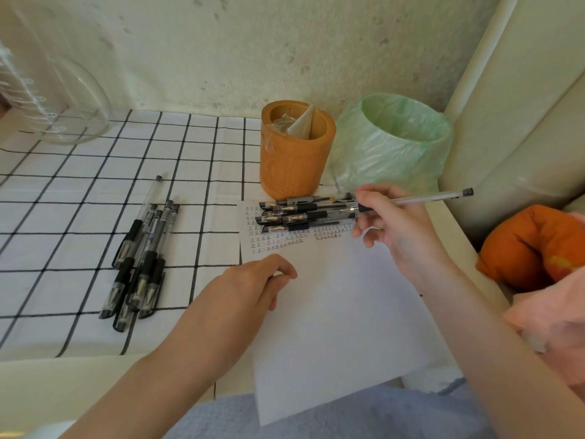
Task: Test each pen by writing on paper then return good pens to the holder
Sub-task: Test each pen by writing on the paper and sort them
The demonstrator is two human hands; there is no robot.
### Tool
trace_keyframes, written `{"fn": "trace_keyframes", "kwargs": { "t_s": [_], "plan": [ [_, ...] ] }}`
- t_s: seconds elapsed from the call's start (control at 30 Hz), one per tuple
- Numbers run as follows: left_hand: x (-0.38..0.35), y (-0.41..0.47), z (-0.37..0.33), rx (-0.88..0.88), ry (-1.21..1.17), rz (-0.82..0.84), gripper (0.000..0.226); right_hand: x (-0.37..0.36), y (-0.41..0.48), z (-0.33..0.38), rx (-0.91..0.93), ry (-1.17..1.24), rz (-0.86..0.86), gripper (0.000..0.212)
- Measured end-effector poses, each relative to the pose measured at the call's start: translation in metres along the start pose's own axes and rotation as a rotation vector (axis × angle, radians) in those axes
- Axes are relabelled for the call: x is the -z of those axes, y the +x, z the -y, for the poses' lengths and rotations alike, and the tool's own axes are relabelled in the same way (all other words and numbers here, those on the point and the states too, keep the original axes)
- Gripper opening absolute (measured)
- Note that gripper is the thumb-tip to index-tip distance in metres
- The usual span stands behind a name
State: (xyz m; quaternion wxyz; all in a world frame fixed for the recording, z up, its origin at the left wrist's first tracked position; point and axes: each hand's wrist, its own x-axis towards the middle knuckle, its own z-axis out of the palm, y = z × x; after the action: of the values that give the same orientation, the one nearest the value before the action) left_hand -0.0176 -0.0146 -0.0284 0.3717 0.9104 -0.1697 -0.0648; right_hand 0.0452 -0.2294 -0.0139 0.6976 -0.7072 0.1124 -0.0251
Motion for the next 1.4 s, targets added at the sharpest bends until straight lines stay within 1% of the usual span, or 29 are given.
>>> {"fn": "trace_keyframes", "kwargs": {
  "t_s": [0.1, 0.2, 0.27, 0.4, 0.53, 0.63, 0.97, 1.4],
  "plan": [
    [0.0, 0.0, 0.0, -0.031, 0.079, 0.001, 0.02, -0.001, 0.005, -0.008, 0.04, -0.08, 0.0, 0.017],
    [-0.004, 0.0, 0.003, -0.048, 0.145, 0.014, 0.019, -0.003, 0.009, -0.02, 0.106, -0.161, -0.049, 0.028],
    [-0.006, -0.001, 0.006, -0.044, 0.154, 0.037, 0.017, -0.006, 0.01, -0.027, 0.144, -0.162, -0.077, 0.032],
    [-0.005, -0.002, 0.007, -0.037, 0.17, 0.086, 0.014, -0.009, 0.009, -0.037, 0.245, -0.193, -0.205, 0.044],
    [-0.004, -0.001, 0.005, -0.03, 0.195, 0.135, 0.019, -0.008, 0.012, -0.043, 0.283, -0.219, -0.241, 0.043],
    [-0.004, -0.001, 0.006, -0.027, 0.211, 0.149, 0.021, -0.009, 0.013, -0.044, 0.312, -0.256, -0.235, 0.044],
    [-0.005, -0.002, 0.009, -0.05, 0.218, 0.13, 0.021, -0.01, 0.018, -0.047, 0.305, -0.331, -0.265, 0.04],
    [-0.007, -0.001, 0.009, -0.059, 0.214, 0.122, 0.02, -0.009, 0.019, -0.049, 0.348, -0.368, -0.218, 0.04]
  ]
}}
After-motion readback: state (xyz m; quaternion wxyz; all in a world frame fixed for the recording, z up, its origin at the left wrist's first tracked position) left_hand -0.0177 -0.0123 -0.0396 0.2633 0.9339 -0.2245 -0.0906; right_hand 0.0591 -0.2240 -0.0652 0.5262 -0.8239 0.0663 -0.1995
